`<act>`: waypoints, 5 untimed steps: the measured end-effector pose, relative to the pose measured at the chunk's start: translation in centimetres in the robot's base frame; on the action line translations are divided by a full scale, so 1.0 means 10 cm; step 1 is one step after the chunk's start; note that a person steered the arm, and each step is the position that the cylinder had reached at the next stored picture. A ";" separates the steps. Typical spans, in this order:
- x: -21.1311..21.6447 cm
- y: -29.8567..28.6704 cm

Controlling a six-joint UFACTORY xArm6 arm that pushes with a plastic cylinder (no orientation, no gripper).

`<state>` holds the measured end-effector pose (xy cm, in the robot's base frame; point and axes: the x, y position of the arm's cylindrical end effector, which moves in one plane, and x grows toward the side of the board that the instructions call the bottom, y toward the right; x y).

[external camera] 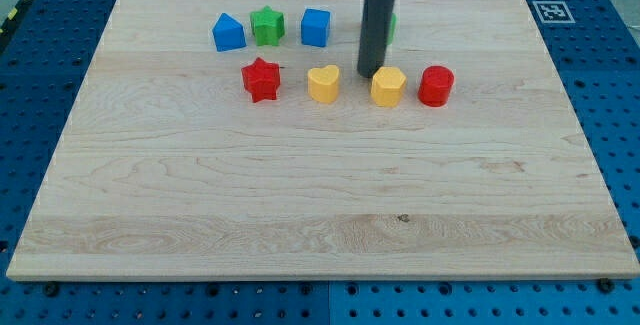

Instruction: Move the yellow hexagon into the red circle

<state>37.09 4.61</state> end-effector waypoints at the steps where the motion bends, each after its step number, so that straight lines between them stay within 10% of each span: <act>1: 0.11 -0.23; 5: 0.28 0.24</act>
<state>39.87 7.02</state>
